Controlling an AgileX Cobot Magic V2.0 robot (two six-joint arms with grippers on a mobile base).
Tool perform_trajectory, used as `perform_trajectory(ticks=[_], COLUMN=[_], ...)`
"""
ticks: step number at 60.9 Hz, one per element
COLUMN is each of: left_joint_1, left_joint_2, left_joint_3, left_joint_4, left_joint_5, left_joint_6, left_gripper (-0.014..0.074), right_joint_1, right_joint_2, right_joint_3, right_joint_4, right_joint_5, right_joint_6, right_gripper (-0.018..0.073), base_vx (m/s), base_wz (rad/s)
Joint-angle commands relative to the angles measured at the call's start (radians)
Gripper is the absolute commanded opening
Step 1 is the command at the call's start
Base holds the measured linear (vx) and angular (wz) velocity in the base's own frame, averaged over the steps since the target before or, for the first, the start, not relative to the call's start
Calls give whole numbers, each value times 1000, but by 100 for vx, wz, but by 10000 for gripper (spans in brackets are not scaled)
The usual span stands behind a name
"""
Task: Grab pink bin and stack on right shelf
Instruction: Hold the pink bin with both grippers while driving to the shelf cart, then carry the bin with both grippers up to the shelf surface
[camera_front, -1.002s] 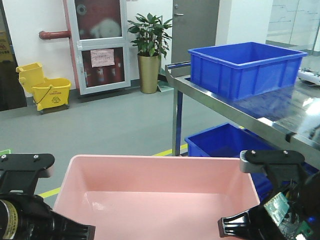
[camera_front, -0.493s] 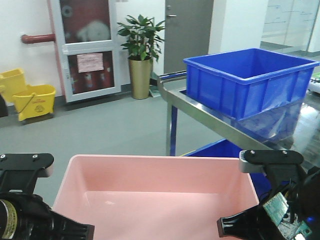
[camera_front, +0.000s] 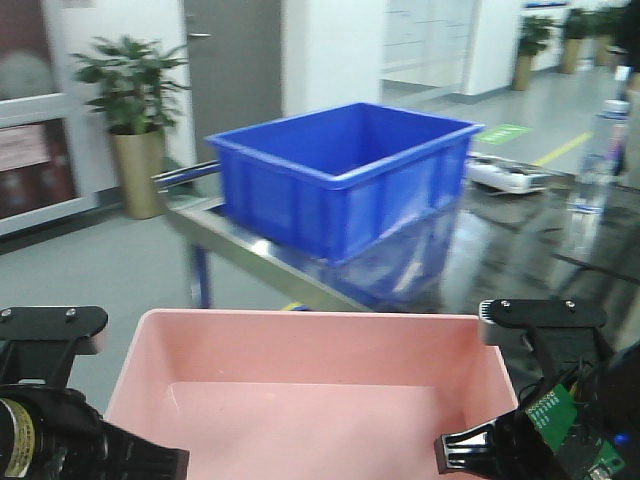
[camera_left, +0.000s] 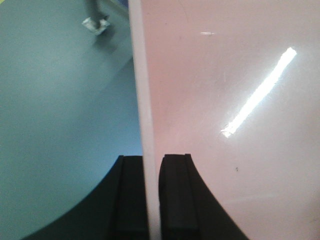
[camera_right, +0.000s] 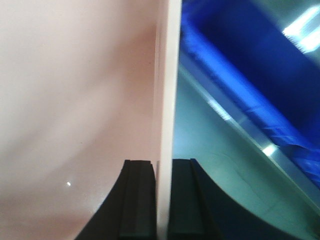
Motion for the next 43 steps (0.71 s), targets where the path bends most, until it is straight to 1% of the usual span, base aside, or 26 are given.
perform_trajectory(ticks=[1, 21, 43], left_joint_1=[-7, -7, -7], left_joint_2=[-32, -32, -32], left_joint_3=[-32, -32, -32], left_joint_4=[34, 34, 34], left_joint_5=[-55, -55, -55], left_joint_6=[-3, -3, -3], left_gripper=[-6, -6, -6], right_joint_1=[-3, -3, -3], right_joint_2=[-27, -27, -27], right_joint_3=[-30, -30, -30], right_joint_4=[-60, -60, -60], right_joint_5=[-23, -23, -23], right_joint_6=[-10, -10, -10], right_gripper=[-9, -9, -9], base_vx=[22, 20, 18], base_wz=[-78, -73, -53])
